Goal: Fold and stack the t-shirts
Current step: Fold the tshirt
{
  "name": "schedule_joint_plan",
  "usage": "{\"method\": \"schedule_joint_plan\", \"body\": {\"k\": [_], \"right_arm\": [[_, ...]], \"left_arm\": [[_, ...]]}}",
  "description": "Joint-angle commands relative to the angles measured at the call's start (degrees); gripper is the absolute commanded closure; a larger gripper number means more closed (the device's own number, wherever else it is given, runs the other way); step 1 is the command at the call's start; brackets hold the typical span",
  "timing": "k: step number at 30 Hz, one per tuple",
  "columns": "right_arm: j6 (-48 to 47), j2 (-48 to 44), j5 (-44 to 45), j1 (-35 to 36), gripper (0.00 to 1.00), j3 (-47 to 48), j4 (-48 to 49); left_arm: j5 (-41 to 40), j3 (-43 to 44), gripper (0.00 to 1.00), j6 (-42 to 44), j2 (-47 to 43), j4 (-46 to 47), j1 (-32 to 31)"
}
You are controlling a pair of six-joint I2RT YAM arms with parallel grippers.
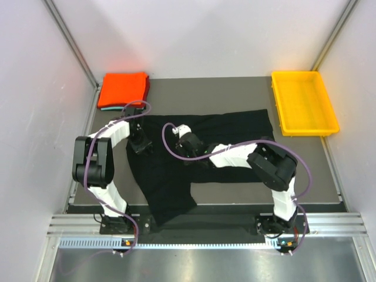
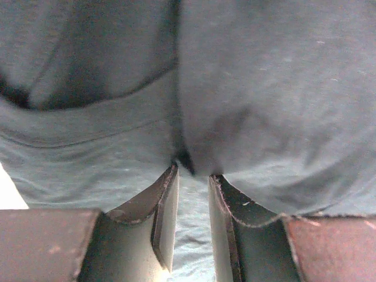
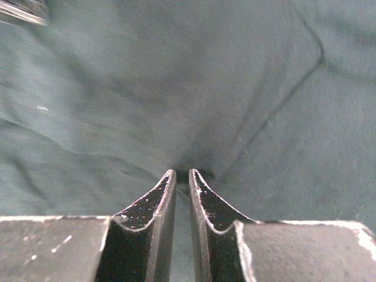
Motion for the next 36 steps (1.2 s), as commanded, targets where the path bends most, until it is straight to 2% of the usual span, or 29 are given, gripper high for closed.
{"method": "schedule_joint_plan", "body": {"k": [1,4,5,9,12,15,19,24,28,33,34,36], "right_arm": [[1.5,0.1,2.4,-1.3,0.85,0.7,-2.1],[1.2,-1.9,3.5,-1.4,0.84,0.6,-3.9],[1.1,-2.6,3.6,-1.5,0.83,0.7,-4.4],[2.6,-9.1,4.3,-1.6,0.79,1.2,-8.4],[5.7,-14.6,3.9,-2.6,0.71,-0.2,-11.5],[8.4,-20.0,1.5,-5.1,0.65,-3.7,-13.4],[10.2,-27.7,-2.1,-9.3,0.61,-10.1,-12.9],[9.9,-33.7,-5.7,-12.8,0.53,-14.9,-12.1],[9.9,-34.9,-7.3,-14.1,0.52,-16.4,-11.3],[9.2,-35.0,-8.8,-16.7,0.52,-18.2,-10.2],[9.1,-35.1,-10.3,-17.1,0.52,-18.4,-10.1],[8.5,-35.1,-11.0,-18.3,0.52,-18.9,-10.0]], "left_arm": [[-4.7,-0.6,0.69,1.3,-1.4,-0.4,0.8],[-6.2,1.6,0.68,1.4,-3.4,-2.9,1.1],[-8.9,2.5,0.67,1.5,-4.0,-3.7,1.1],[-8.7,4.7,0.62,2.1,-10.4,-7.5,1.0],[-5.2,0.6,0.53,2.9,-15.9,-9.5,1.0],[-3.6,-5.9,0.51,2.3,-21.7,-11.3,1.0],[1.8,-15.2,0.51,-3.3,-29.7,-12.3,-0.3],[-4.8,-22.0,0.54,-10.7,-39.5,-17.2,-3.3],[-4.6,-26.6,0.58,-17.1,-42.5,-18.4,-8.1],[-9.0,-30.6,0.65,-23.1,-44.8,-19.2,-16.0],[-10.2,-29.5,0.63,-25.4,-44.1,-20.8,-19.1],[-12.6,-28.4,0.62,-26.2,-42.3,-21.7,-21.4]]}}
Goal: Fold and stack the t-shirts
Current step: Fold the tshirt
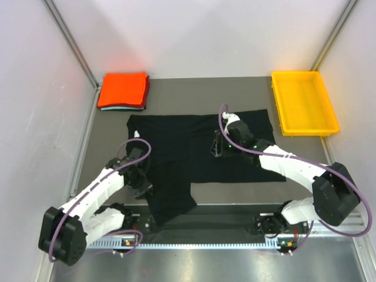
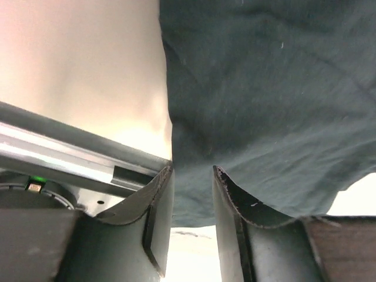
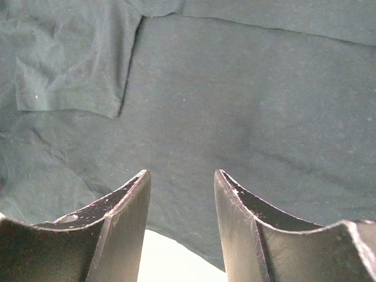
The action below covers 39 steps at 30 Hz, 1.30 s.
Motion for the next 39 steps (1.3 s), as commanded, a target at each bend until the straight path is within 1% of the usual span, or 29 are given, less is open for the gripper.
{"method": "schedule_joint_plan", "body": {"k": [1,3,4,5,6,11,14,15,16,18,19,20,24,25,27,28,29,30,31,33,34,36,39], "right_arm": [[-0.7,-2.0,-2.9,-2.1,0.52,-0.2,1.9],[-1.0,-2.2,-4.0,-3.5,0.52,-0.6,2.3],[-1.0,-2.3,-4.3,-3.9,0.52,-0.7,2.4],[-1.2,-2.4,-4.5,-4.6,0.52,-0.7,2.4],[-1.4,-2.5,-5.1,-5.0,0.52,-0.8,2.4],[-1.1,-3.1,-5.5,-5.7,0.52,-0.3,0.7],[0.1,-4.9,-3.9,-6.0,0.51,-1.3,-0.3],[0.4,-5.7,-3.4,-6.1,0.51,-1.6,-0.9],[1.0,-6.3,-3.0,-6.3,0.51,-2.3,-1.3],[1.5,-8.4,-1.4,-6.8,0.51,-2.8,-2.9],[2.4,-9.6,-0.8,-7.4,0.51,-3.2,-3.6],[3.1,-10.3,0.3,-7.8,0.51,-3.5,-4.4],[9.3,-14.5,3.5,-10.8,0.51,-5.2,-9.8],[12.1,-16.2,3.7,-12.6,0.5,-6.1,-11.8],[15.1,-17.4,4.9,-15.2,0.5,-7.0,-14.1],[17.9,-18.3,5.6,-18.1,0.49,-7.6,-17.2],[19.5,-18.6,8.2,-19.7,0.49,-7.9,-18.8],[22.4,-18.9,9.3,-21.3,0.49,-7.9,-21.3],[23.5,-19.2,9.8,-25.1,0.49,-7.9,-25.0],[25.6,-19.4,8.9,-28.6,0.49,-8.3,-28.0],[26.3,-19.4,9.0,-31.6,0.49,-8.7,-29.4],[27.5,-19.3,11.0,-34.0,0.51,-8.7,-33.7],[31.2,-19.2,17.2,-36.2,0.51,-8.2,-39.0]], "left_arm": [[-5.5,2.5,0.61,-5.9,3.1,-3.1,-5.4],[-6.6,3.0,0.59,-7.3,5.4,-3.2,-7.8],[-7.3,3.2,0.57,-8.4,6.5,-3.0,-10.1],[-8.1,4.0,0.53,-9.0,8.5,-3.1,-11.0],[-8.4,4.2,0.52,-9.9,9.4,-2.6,-11.9],[-7.8,3.0,0.49,-10.0,12.8,2.5,-12.6],[-7.9,1.8,0.58,-10.3,12.1,4.8,-12.6],[-8.2,1.6,0.63,-10.5,11.6,5.1,-12.7],[-8.7,1.6,0.72,-10.4,10.3,5.0,-12.7],[-11.0,2.4,0.83,-9.9,8.9,4.6,-12.6],[-12.1,2.7,0.95,-9.7,8.2,4.0,-12.6],[-14.1,2.9,1.0,-9.5,8.1,4.0,-12.5],[-16.5,4.8,1.0,-7.5,7.7,4.8,-12.2],[-16.8,5.9,1.0,-7.1,7.4,5.4,-12.1],[-16.9,6.8,1.0,-6.1,6.6,6.0,-11.2],[-16.8,7.7,1.0,-5.7,6.5,6.4,-10.9],[-16.8,8.0,1.0,-5.4,6.4,6.7,-10.5],[-16.5,8.3,1.0,-4.5,5.9,7.0,-10.0],[-16.4,8.5,1.0,-4.1,5.5,7.2,-9.7],[-15.9,8.5,1.0,-3.0,4.5,8.3,-9.2],[-15.1,8.4,1.0,-2.4,4.1,8.5,-8.9],[-14.0,8.1,1.0,-0.8,2.8,10.1,-7.5],[-11.2,7.8,1.0,2.1,1.1,12.6,-4.7]]}}
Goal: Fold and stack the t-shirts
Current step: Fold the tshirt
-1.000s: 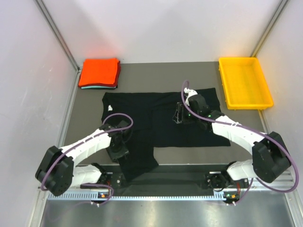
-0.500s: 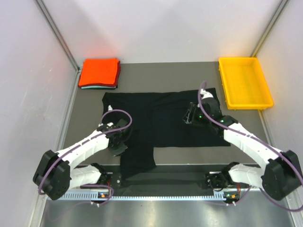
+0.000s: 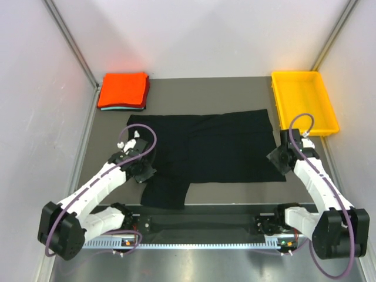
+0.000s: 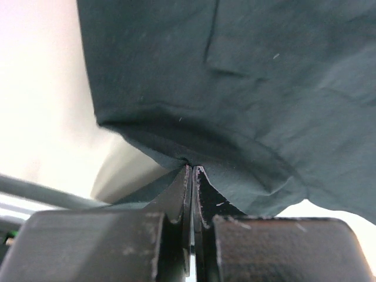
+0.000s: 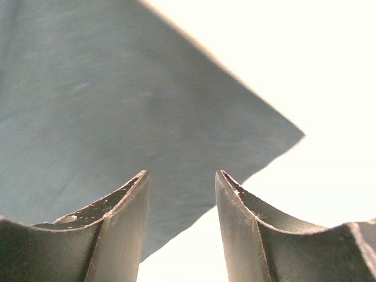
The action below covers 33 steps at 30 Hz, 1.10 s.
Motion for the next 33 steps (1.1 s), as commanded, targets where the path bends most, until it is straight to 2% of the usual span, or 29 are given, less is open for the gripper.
{"method": "schedule_joint_plan", "body": {"k": [1,5,12,21,33], "right_arm": [[6.1,-1.2,7.2,-3.2,0.52,0.3,-9.5],[7.8,-1.2,8.5,-6.4,0.51,-1.4,-10.9],[12.4,1.7,8.9,-7.5,0.53,-5.1,-8.0],[16.0,4.0,10.3,-8.2,0.56,-6.8,-4.3],[16.1,6.4,9.8,-8.4,0.57,-9.6,0.4]], "left_arm": [[2.6,1.0,1.0,4.8,-2.5,5.4,3.1],[9.4,0.0,1.0,8.6,-2.0,9.6,7.3],[15.6,-1.1,1.0,11.8,0.1,14.3,8.8],[17.3,-1.2,1.0,13.0,0.2,16.1,10.3],[19.4,-1.3,1.0,13.8,-0.5,16.1,12.5]]}}
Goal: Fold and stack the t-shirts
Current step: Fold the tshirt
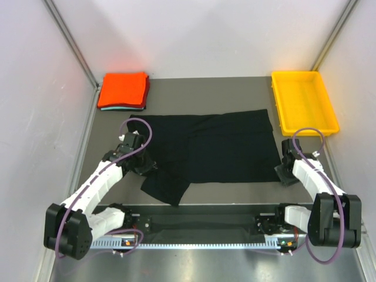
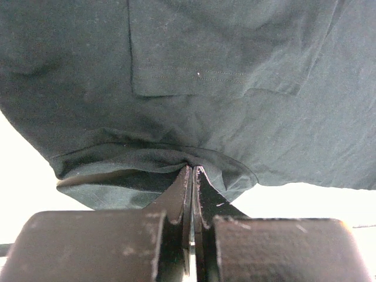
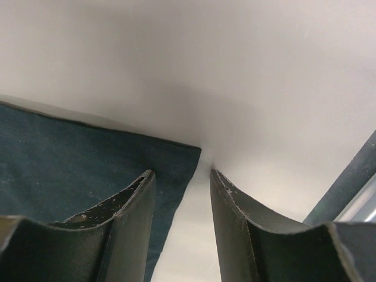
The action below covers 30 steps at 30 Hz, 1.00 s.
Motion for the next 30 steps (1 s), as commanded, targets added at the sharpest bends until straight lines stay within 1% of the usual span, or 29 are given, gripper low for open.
{"method": "schedule_joint_plan", "body": {"k": [1,4,6,7,8,9,10,11,16,22,23,26,30], "right_arm": [[1.1,1.4,1.1,-1.0,0.57,-1.7,4.1],[1.4,3.4,0.3,-1.1,0.58,-2.2,4.8],[1.4,4.5,-0.8,-1.1,0.63,-2.6,6.3],[1.3,5.3,-1.0,-1.1,0.67,-2.8,6.7],[1.1,5.6,-1.4,-1.0,0.73,-2.8,7.3],[0.9,5.9,-1.4,-1.1,0.86,-2.9,7.1],[0.7,6.1,-1.2,-1.1,0.92,-2.8,7.2],[0.5,6.0,-1.0,-1.1,1.0,-2.8,6.8],[-0.8,3.5,0.5,-1.1,1.0,-2.5,6.2],[-8.3,0.8,-0.9,-1.1,1.0,0.5,8.5],[-11.2,0.7,-1.4,-1.1,1.0,1.5,9.2],[-15.1,1.3,-2.9,-1.1,1.0,2.7,11.3],[-20.0,4.6,-5.3,-1.1,1.0,5.0,14.0]], "left_arm": [[1.2,0.0,1.0,0.7,-0.8,3.2,0.5],[1.5,0.0,1.0,0.9,-1.2,3.2,1.0],[1.8,0.1,1.0,1.0,-1.3,3.3,1.4],[2.0,0.1,1.0,1.1,-1.4,3.2,1.5],[2.2,0.3,1.0,1.2,-1.3,3.2,1.8],[2.3,0.3,1.0,1.2,-1.4,3.1,1.9],[2.6,0.3,1.0,1.2,-1.4,3.1,2.0],[2.8,0.4,1.0,1.0,-1.6,3.1,2.1],[3.2,1.4,1.0,1.0,-1.4,3.0,2.5],[3.1,4.0,1.0,1.7,0.5,2.8,3.6],[3.6,4.4,1.0,2.1,1.3,2.8,4.5],[4.9,6.0,1.0,3.0,3.6,3.1,7.2],[6.1,9.3,1.0,4.2,7.0,3.0,10.0]]}}
